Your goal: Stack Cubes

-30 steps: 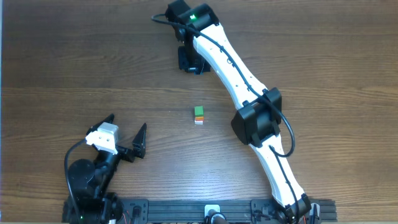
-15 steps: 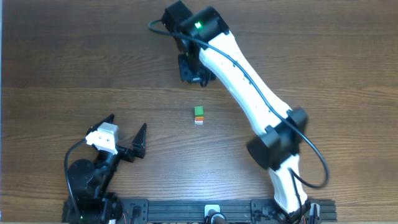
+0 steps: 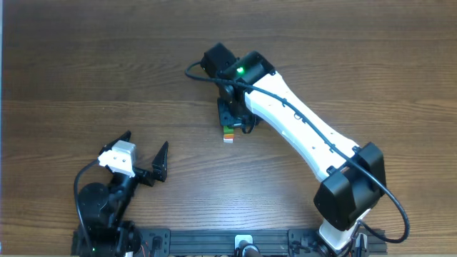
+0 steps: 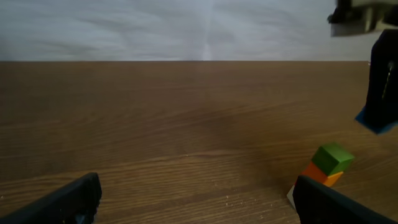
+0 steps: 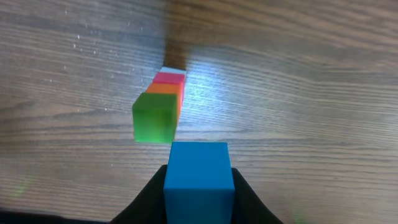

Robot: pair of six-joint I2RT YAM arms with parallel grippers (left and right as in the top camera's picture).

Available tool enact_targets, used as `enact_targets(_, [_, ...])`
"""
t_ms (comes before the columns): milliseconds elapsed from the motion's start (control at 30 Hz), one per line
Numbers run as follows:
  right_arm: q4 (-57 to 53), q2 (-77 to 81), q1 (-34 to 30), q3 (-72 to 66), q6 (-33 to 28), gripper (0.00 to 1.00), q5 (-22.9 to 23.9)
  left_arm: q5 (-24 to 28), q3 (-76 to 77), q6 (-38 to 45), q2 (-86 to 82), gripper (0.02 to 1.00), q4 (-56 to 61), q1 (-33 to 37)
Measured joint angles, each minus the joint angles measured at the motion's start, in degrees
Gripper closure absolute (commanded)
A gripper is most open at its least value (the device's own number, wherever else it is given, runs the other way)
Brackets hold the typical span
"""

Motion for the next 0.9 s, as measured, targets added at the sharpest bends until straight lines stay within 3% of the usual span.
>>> enact_targets(900, [3.0,1.7,2.7,-0.2,2.1,0.941,-1.9,0.0,0.0,0.0,0.0,0.02,0.0,0.0])
